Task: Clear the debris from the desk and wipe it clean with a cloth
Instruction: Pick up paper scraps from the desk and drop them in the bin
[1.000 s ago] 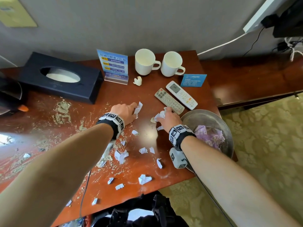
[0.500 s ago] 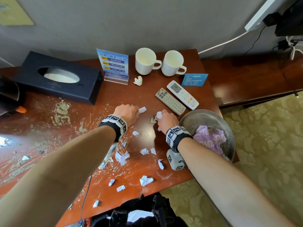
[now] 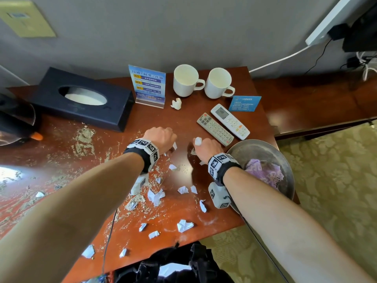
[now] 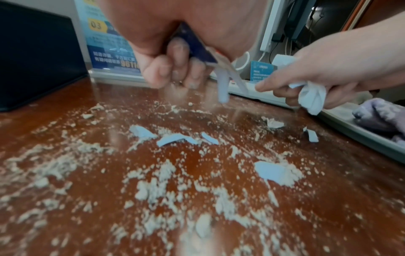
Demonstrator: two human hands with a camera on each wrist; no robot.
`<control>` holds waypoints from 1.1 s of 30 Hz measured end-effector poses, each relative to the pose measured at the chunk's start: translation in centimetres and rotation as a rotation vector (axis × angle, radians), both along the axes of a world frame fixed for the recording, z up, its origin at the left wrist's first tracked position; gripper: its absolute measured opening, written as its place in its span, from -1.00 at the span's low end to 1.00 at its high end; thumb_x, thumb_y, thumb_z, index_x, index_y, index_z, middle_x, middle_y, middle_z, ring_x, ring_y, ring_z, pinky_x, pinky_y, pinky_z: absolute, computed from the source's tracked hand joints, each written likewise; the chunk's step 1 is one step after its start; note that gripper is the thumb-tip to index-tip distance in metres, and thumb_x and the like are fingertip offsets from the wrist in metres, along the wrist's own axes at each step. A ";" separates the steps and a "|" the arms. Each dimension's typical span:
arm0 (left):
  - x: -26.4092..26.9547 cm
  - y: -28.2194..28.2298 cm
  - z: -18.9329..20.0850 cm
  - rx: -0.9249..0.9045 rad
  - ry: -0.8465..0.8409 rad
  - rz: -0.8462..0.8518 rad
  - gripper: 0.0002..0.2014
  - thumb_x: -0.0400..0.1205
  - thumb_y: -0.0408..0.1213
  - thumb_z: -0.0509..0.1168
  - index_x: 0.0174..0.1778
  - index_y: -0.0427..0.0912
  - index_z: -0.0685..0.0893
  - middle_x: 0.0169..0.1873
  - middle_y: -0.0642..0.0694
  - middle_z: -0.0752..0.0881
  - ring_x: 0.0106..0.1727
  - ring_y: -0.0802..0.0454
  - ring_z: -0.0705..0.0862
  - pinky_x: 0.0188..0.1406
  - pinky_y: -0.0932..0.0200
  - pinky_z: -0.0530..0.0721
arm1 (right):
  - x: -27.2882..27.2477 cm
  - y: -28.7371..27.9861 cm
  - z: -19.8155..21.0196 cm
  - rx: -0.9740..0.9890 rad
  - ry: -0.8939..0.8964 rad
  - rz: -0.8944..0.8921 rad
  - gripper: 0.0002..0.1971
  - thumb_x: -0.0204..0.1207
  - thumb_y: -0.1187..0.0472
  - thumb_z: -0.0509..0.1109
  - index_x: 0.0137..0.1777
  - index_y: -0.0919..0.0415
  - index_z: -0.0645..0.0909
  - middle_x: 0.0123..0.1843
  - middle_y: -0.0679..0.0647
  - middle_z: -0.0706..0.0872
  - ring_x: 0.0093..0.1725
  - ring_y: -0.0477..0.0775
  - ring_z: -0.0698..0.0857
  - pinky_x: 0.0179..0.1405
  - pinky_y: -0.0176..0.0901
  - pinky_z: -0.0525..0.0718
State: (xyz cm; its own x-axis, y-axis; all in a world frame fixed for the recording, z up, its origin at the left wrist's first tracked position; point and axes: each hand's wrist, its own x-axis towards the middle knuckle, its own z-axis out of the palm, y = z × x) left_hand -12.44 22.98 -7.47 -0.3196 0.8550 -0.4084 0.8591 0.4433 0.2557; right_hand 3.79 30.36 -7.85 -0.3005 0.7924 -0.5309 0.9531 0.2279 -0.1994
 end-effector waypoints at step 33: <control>-7.6 -3.9 0.6 -0.093 -0.202 0.274 -0.55 0.70 0.21 0.10 -0.07 -0.04 0.73 -0.16 -0.07 0.74 -0.09 -0.09 0.72 -0.04 0.05 0.69 | -12.2 5.8 -1.4 0.132 0.150 0.094 -0.47 0.66 -0.19 0.23 0.43 0.18 0.33 0.26 0.28 0.68 0.24 0.41 0.63 0.07 0.10 0.54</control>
